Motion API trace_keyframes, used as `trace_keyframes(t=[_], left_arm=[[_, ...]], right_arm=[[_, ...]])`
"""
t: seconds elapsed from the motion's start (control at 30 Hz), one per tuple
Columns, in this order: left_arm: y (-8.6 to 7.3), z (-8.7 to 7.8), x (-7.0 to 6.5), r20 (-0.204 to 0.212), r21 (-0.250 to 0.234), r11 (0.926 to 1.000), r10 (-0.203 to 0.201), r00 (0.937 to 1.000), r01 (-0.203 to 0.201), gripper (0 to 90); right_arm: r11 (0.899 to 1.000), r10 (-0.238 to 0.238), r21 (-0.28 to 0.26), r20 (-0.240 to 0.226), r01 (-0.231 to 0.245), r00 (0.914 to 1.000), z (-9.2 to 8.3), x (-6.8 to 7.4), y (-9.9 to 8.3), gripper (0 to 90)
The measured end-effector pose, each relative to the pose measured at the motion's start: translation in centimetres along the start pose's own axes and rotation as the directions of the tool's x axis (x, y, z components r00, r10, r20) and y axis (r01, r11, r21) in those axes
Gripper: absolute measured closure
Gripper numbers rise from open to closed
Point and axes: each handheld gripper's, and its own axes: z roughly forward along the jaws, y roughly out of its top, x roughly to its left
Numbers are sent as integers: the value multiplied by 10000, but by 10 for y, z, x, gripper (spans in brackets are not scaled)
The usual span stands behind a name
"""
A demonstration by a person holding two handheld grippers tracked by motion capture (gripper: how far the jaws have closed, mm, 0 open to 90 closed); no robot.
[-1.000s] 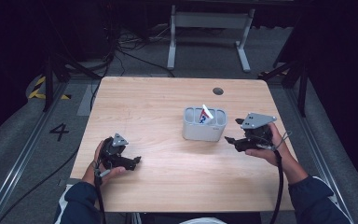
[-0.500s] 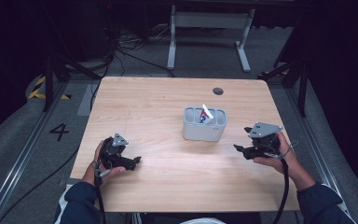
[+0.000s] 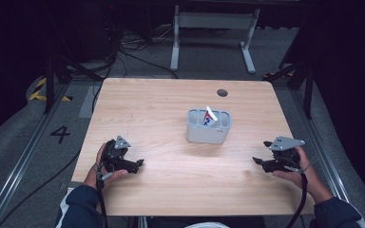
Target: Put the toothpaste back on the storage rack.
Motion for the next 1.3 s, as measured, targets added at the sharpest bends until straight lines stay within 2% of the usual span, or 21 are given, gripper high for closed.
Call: trace_keyframes(t=[0.03, 0.1, 0.17, 0.23, 0.33, 0.4, 0.47, 0.53, 0.57, 0.6, 0.63, 0.67, 0.8, 0.87, 0.93, 1.3], left_arm=[[0, 0, 0, 0, 0, 10000, 0, 10000, 0, 5], [0, 0, -1, -24, -28, 10000, -49, 10000, 49, 5], [0, 0, -1, -22, -28, 10000, -47, 10000, 47, 5], [0, 0, -1, -21, -29, 10000, -51, 10000, 50, 5], [0, 0, 0, -6, -25, 10000, -45, 10000, 45, 5], [0, 0, 0, -3, -23, 10000, -46, 10000, 46, 5], [0, 0, 0, -4, -25, 10000, -44, 10000, 44, 5], [0, 0, 0, -2, -24, 10000, -42, 10000, 42, 5], [0, 0, 0, -2, -24, 10000, -42, 10000, 42, 5], [0, 0, 0, -2, -17, 10000, -18, 10000, 18, 5], [0, 0, 0, -2, -17, 10000, -18, 10000, 18, 5], [0, 0, 0, -4, -18, 10000, -15, 10000, 15, 5], [0, 0, 0, -16, 1, 10000, -18, 10000, 18, 4], [0, 0, -1, -32, -30, 10000, -66, 10000, 66, 5], [0, 0, -1, -45, -14, 10000, -65, 10000, 65, 5], [0, 0, -1, -39, 18, 10000, -47, 10000, 47, 2]], right_arm=[[10000, 0, 0, 0, 0, 10000, 0, 0, 0, 254], [9995, 311, -24, -98, -311, 9995, -1, -3, -15, 255], [9993, 375, -69, -12, -375, 9993, -2, -4, -19, 256], [9957, 892, -232, -69, -893, 9960, -6, -8, -33, 256], [9935, 1118, -202, -65, -1119, 9937, -6, -10, -42, 256], [9894, 1443, -174, -43, -1443, 9895, -6, -12, -51, 257], [9812, 1909, -251, -203, -1914, 9814, -8, -16, -65, 257], [9752, 2192, -293, -145, -2195, 9756, -8, -18, -70, 256], [9752, 2192, -293, -145, -2195, 9756, -8, -18, -70, 256], [9656, 2582, -281, -182, -2586, 9659, -8, -21, -76, 243], [9656, 2582, -281, -182, -2586, 9659, -8, -21, -76, 243], [9614, 2736, -307, -6, -2735, 9619, -9, -22, -78, 233], [9621, 2714, -272, 37, -2712, 9625, -9, -22, -79, 228], [9578, 2866, -201, -20, -2866, 9580, -9, -23, -79, 216], [9574, 2880, -205, -17, -2880, 9576, -9, -23, -79, 216], [9580, 2860, -196, -18, -2859, 9582, -8, -24, -78, 204]])
